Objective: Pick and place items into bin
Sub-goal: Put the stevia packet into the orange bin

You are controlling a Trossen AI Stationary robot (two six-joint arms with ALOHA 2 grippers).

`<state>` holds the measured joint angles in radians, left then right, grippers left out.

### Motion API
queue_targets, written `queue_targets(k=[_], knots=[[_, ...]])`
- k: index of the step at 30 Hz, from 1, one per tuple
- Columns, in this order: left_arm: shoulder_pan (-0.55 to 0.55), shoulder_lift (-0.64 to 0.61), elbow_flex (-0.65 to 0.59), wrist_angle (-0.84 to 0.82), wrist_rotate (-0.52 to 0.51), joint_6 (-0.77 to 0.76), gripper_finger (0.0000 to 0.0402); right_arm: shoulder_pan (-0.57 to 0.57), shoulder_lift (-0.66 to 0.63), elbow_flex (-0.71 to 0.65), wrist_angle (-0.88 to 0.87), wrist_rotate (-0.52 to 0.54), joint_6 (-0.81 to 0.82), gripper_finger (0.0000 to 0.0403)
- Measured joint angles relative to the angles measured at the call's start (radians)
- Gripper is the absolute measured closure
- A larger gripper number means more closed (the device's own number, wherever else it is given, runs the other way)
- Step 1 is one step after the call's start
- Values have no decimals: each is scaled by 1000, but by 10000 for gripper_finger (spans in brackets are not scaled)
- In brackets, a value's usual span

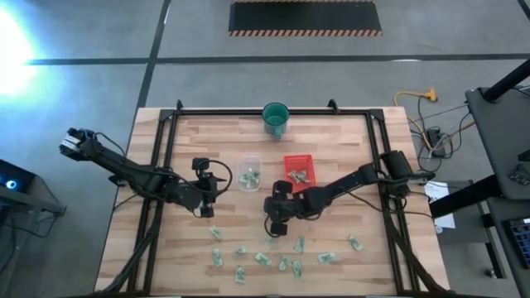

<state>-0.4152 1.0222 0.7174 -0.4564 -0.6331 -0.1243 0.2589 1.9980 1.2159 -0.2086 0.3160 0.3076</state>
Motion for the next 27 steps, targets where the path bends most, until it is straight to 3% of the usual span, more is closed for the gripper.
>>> queue_targets(k=[27], knots=[[0,0,0,3,1,-1,283,-11,14,-8,5,-67,-23,254]])
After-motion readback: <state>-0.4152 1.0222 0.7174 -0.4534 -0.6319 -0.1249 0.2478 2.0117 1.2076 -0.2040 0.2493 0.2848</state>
